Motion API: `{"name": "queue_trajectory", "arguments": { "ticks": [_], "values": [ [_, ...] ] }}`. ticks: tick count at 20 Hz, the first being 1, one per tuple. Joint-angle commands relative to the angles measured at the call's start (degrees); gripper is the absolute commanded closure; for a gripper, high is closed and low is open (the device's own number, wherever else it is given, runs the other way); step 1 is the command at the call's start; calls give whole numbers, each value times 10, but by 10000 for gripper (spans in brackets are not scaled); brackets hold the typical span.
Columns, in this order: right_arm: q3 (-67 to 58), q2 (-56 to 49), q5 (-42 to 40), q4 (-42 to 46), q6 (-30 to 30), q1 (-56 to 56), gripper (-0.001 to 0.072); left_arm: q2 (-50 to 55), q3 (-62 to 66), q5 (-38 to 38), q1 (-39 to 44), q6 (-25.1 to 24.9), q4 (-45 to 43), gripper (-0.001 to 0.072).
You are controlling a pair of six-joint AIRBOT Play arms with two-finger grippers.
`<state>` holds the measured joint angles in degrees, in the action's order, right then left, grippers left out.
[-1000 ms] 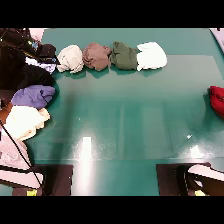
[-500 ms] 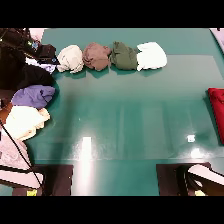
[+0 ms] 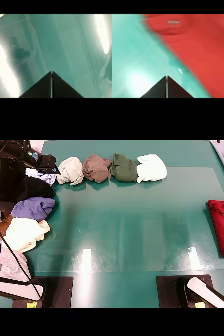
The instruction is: Fold the shirts.
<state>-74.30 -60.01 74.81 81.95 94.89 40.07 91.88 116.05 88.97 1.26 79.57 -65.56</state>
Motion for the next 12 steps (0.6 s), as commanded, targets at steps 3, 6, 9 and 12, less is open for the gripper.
{"name": "queue_trajectory", "arguments": {
  "ticks": [3,6,9,12],
  "values": [
    [0,53,-1,-34,0,-210,691,0,1,-24,0,0,0,684],
    [0,64,-1,-33,0,-314,691,0,1,-45,0,0,0,684],
    [0,63,3,-27,0,-386,691,0,1,-63,0,0,0,684],
    [0,62,5,-28,1,-419,692,0,1,-76,0,0,0,685]
  ]
}}
